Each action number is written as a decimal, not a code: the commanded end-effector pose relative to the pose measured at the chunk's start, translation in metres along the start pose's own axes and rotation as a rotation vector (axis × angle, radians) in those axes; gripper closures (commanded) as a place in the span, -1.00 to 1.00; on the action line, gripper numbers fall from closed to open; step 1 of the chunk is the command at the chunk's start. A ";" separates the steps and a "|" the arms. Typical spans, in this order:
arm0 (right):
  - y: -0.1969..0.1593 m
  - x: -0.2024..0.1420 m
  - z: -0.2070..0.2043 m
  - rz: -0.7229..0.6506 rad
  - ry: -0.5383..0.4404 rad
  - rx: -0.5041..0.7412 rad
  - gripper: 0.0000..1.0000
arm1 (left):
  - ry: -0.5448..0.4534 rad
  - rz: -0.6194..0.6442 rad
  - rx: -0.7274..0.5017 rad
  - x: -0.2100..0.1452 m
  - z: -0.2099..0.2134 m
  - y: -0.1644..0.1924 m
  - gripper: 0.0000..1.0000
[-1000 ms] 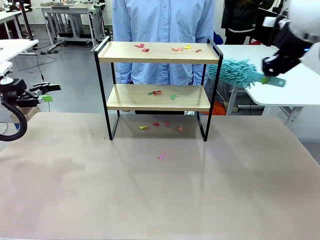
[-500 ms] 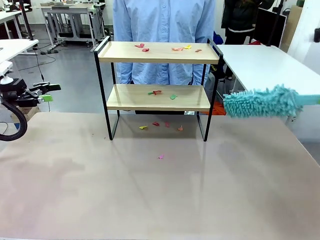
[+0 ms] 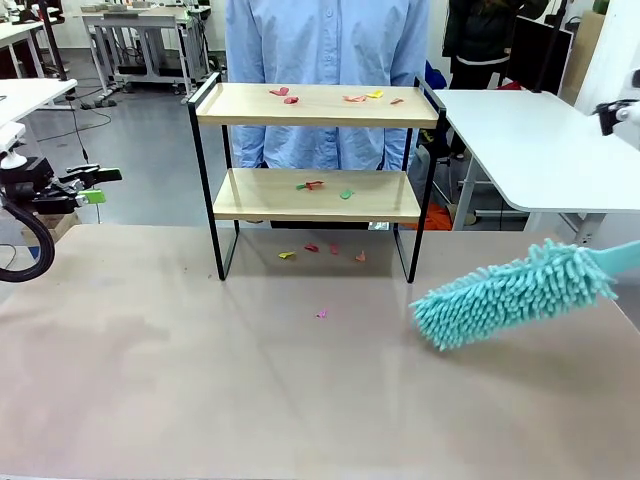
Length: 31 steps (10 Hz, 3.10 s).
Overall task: Clean the shelf.
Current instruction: Clean the specific section of the Shelf indicated by the human with the Duster.
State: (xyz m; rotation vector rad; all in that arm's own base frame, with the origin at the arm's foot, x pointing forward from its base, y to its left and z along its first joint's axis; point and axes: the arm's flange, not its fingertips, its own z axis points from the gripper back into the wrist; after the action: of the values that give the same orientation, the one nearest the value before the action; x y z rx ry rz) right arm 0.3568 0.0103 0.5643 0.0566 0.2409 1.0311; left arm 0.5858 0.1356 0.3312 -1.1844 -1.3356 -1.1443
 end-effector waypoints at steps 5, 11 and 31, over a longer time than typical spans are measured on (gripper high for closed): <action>0.013 0.027 -0.001 0.155 -0.004 0.001 0.74 | 0.000 -0.002 -0.003 0.003 0.000 -0.002 -1.00; 0.013 0.027 -0.001 0.155 -0.004 0.001 0.74 | 0.000 -0.002 -0.003 0.003 0.000 -0.002 -1.00; 0.013 0.027 -0.001 0.155 -0.004 0.001 0.74 | 0.000 -0.002 -0.003 0.003 0.000 -0.002 -1.00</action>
State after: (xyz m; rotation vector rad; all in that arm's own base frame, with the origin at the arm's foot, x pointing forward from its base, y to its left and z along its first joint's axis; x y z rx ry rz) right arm 0.3614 0.0434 0.5590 0.0872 0.2331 1.1839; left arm 0.5859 0.1358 0.3307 -1.1847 -1.3353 -1.1437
